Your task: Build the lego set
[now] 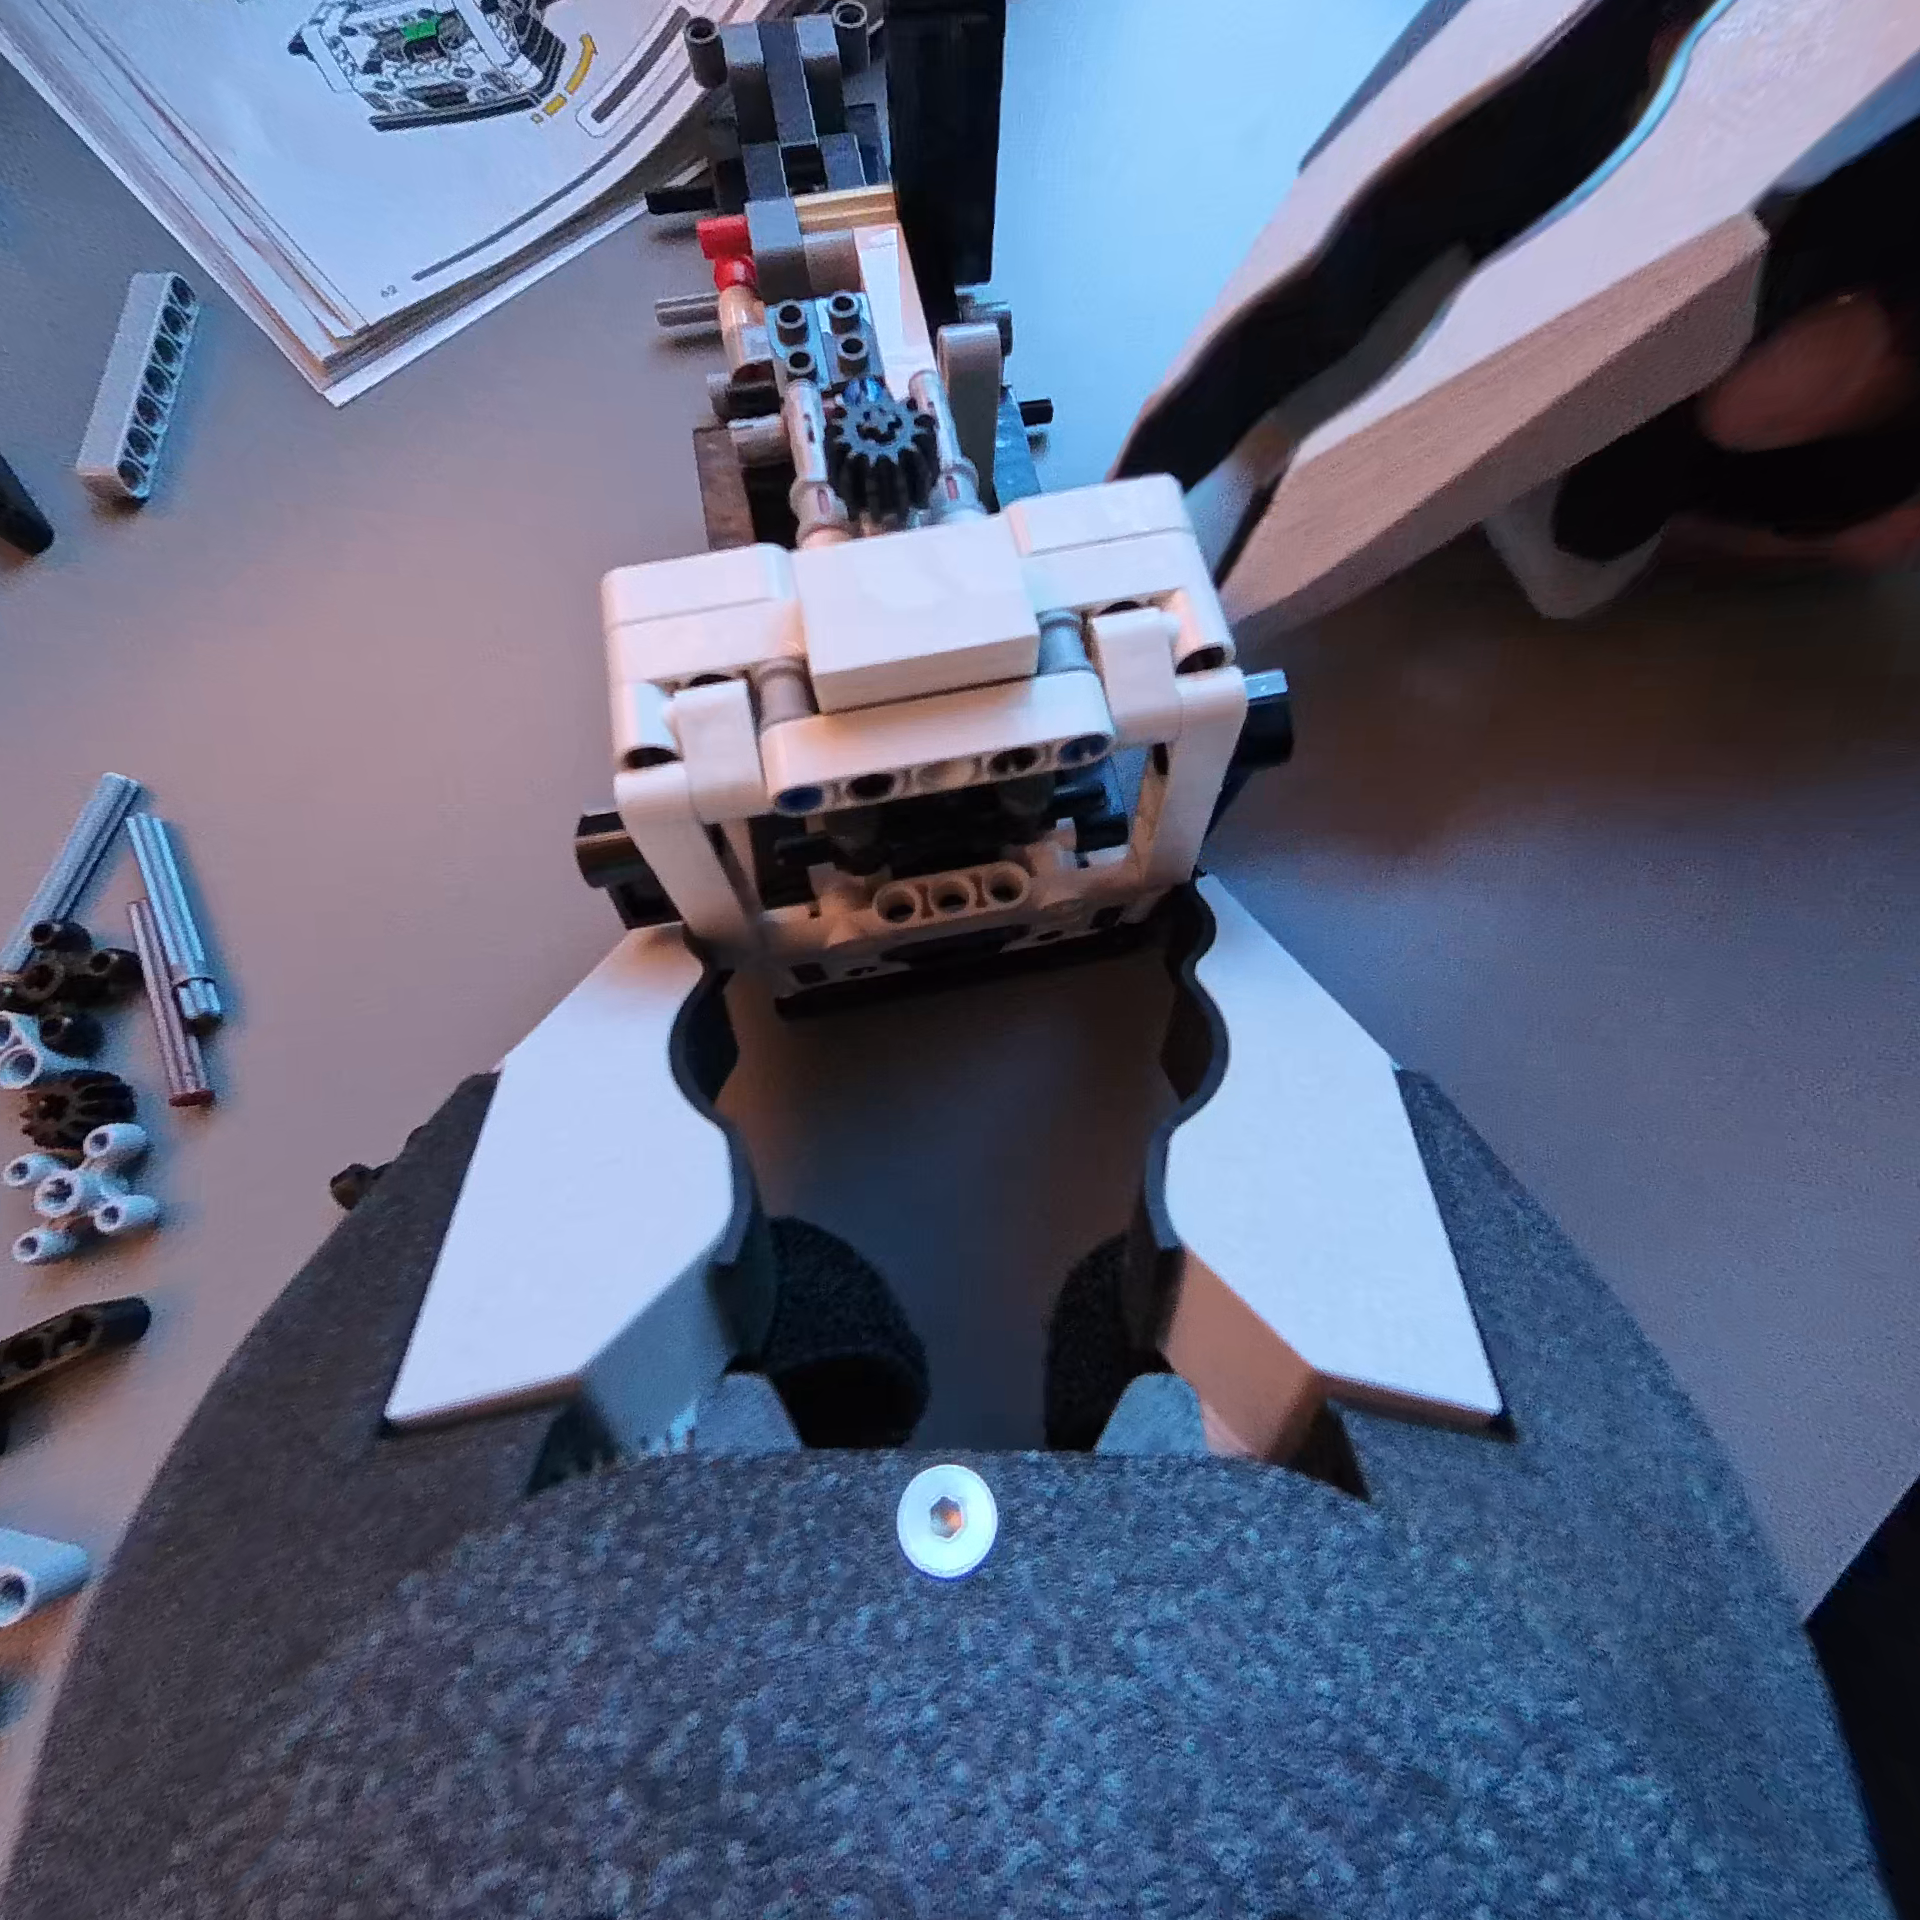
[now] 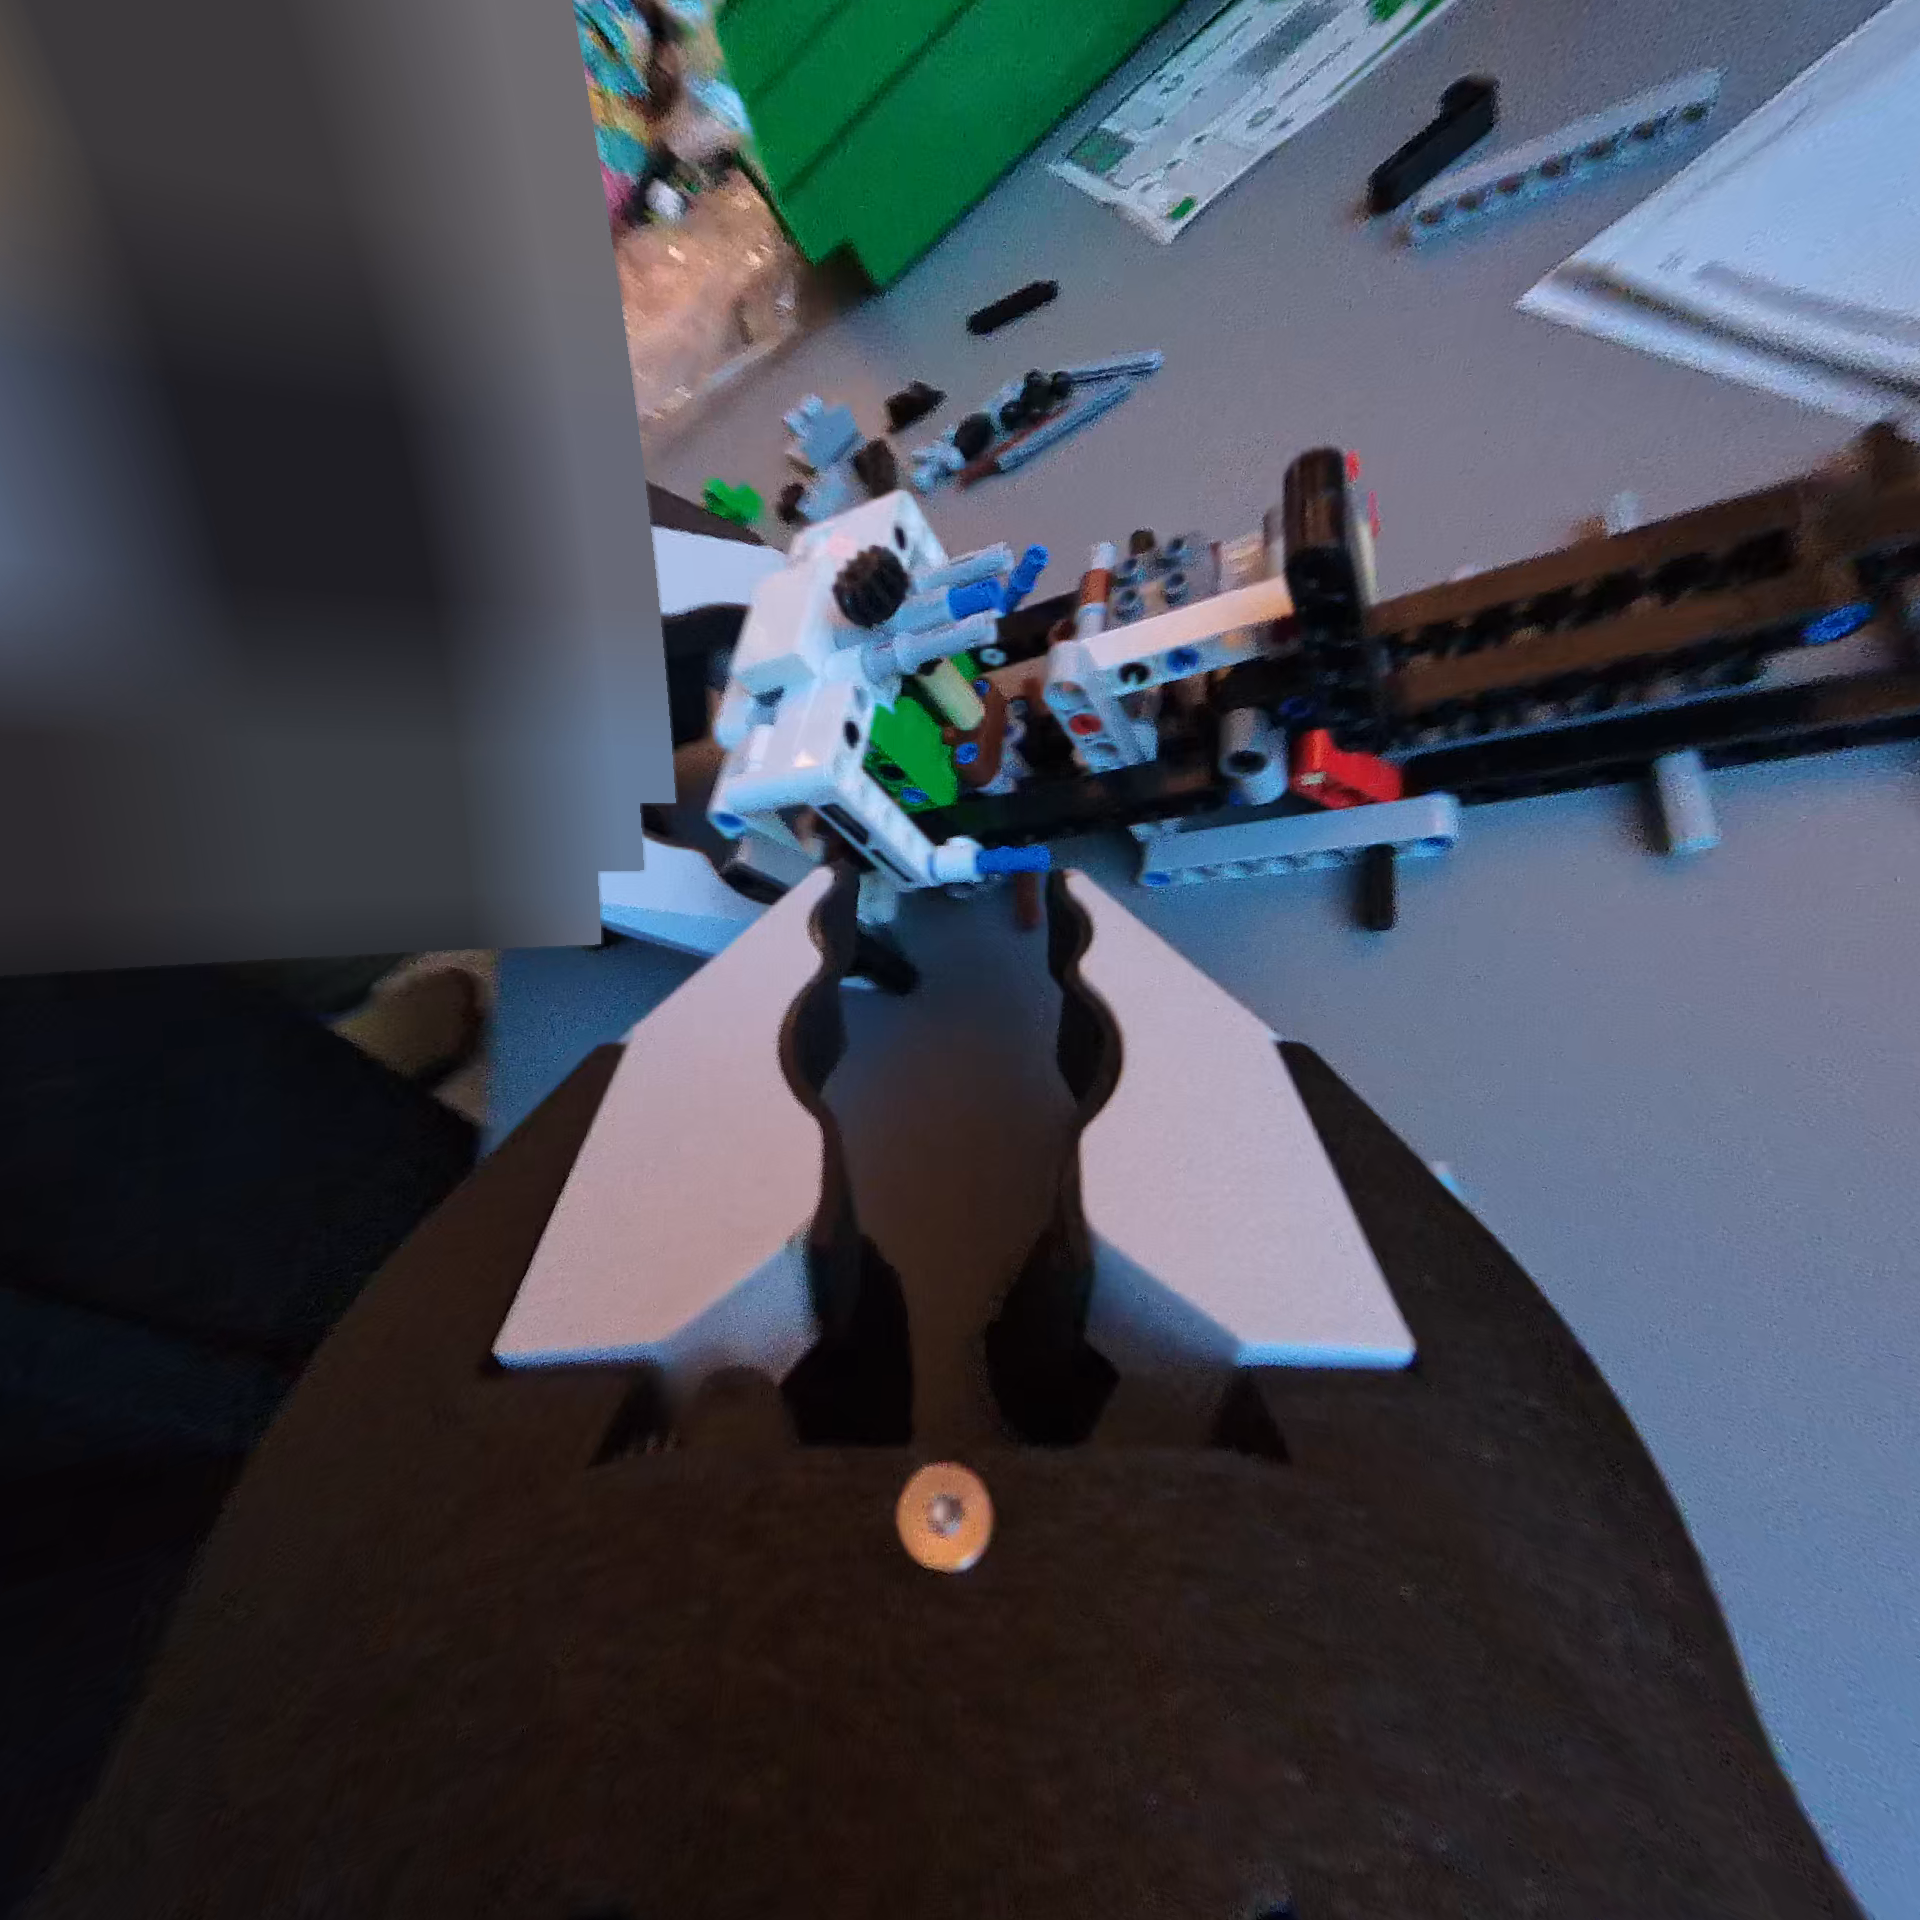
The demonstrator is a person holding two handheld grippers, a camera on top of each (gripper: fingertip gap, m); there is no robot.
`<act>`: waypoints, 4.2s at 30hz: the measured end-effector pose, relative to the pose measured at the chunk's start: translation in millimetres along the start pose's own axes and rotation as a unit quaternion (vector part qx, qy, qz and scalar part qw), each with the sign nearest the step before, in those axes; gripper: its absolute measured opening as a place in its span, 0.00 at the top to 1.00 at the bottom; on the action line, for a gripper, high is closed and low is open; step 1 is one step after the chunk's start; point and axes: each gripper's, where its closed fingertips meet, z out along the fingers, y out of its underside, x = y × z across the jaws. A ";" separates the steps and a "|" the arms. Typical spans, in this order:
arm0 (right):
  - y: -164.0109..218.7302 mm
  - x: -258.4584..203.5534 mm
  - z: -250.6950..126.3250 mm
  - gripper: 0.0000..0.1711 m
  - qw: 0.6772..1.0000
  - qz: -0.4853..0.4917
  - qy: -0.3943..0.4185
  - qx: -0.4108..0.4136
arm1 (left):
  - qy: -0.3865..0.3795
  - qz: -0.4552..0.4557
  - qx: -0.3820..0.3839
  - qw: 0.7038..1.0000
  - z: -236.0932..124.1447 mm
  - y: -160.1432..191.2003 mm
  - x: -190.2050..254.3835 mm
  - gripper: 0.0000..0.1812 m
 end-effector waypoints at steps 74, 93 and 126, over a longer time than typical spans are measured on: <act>-5.3 12.9 -1.0 0.64 0.971 -0.175 0.164 -0.001 | 0.002 0.003 0.000 1.000 -0.6 0.1 0.7 0.55; -10.9 19.9 3.6 0.53 0.969 -0.206 0.136 -0.017 | 0.003 0.002 0.000 1.000 -0.9 0.0 0.9 0.55; -21.1 29.9 -60.2 0.66 0.971 -0.161 0.161 0.068 | 0.005 0.005 0.000 1.000 -0.6 -0.1 1.7 0.55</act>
